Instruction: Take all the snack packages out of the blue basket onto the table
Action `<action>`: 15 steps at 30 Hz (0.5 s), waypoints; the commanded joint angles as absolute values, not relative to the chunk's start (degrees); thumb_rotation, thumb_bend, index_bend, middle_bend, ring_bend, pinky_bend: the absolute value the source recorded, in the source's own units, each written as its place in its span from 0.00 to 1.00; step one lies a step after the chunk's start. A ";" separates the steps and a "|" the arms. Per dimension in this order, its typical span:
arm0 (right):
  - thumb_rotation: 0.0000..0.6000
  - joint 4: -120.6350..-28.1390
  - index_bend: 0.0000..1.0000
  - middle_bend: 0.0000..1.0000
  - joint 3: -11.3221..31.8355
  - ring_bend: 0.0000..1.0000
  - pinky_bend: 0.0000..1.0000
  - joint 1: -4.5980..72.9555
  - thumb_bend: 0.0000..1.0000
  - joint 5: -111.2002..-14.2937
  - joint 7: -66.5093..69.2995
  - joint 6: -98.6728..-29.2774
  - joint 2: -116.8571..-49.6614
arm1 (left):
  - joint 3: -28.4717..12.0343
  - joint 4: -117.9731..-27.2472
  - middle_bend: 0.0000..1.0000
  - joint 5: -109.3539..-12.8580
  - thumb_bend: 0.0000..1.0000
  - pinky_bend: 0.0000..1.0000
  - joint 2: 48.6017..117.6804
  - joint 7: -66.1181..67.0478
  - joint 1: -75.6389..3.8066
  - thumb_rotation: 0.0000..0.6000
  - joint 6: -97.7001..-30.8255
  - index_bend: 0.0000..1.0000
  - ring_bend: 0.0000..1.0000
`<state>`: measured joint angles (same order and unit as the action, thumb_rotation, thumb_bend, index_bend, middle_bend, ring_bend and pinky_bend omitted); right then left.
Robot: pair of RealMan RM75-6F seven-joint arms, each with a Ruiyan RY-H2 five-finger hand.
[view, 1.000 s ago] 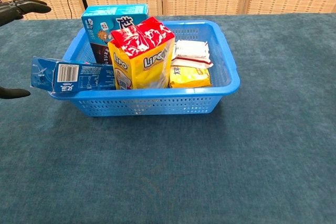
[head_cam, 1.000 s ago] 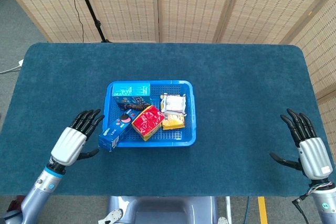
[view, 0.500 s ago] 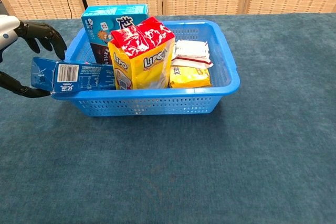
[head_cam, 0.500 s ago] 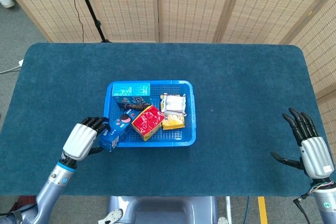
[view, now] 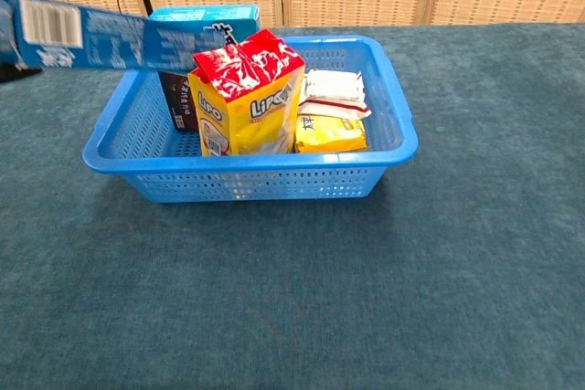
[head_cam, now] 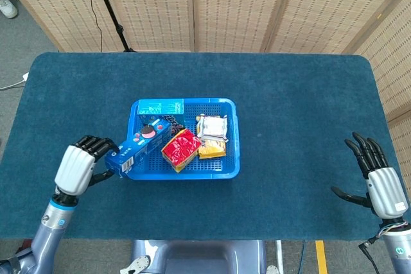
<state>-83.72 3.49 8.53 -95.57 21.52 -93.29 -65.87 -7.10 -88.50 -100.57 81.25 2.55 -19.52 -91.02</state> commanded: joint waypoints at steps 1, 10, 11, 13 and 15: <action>1.00 -83.81 0.00 0.00 3.42 0.00 0.00 8.52 0.00 -95.71 21.41 -93.30 -65.86 | -9.28 -91.52 0.52 -103.10 0.23 0.46 75.27 -2.22 -17.14 1.00 -98.64 0.67 0.50; 1.00 -84.47 0.00 0.00 2.92 0.00 0.00 8.46 0.00 -96.58 20.82 -93.38 -65.79 | -10.35 -84.87 0.52 -93.80 0.23 0.46 68.50 -10.69 -12.44 1.00 -100.28 0.67 0.50; 1.00 -84.51 0.00 0.00 2.88 0.00 0.00 8.47 0.00 -96.64 20.72 -93.34 -65.80 | -10.36 -83.15 0.52 -92.62 0.23 0.46 69.05 -11.51 -12.41 1.00 -99.48 0.67 0.50; 1.00 -84.61 0.00 0.00 2.75 0.00 0.00 8.51 0.00 -96.79 20.55 -93.20 -65.81 | -10.34 -79.17 0.52 -90.16 0.23 0.46 70.74 -12.90 -12.67 1.00 -97.17 0.67 0.50; 1.00 -84.70 0.00 0.00 2.54 0.00 0.00 8.60 0.00 -97.00 20.24 -92.89 -65.86 | -9.87 -73.32 0.52 -88.08 0.23 0.46 73.81 -14.78 -13.76 1.00 -93.27 0.68 0.51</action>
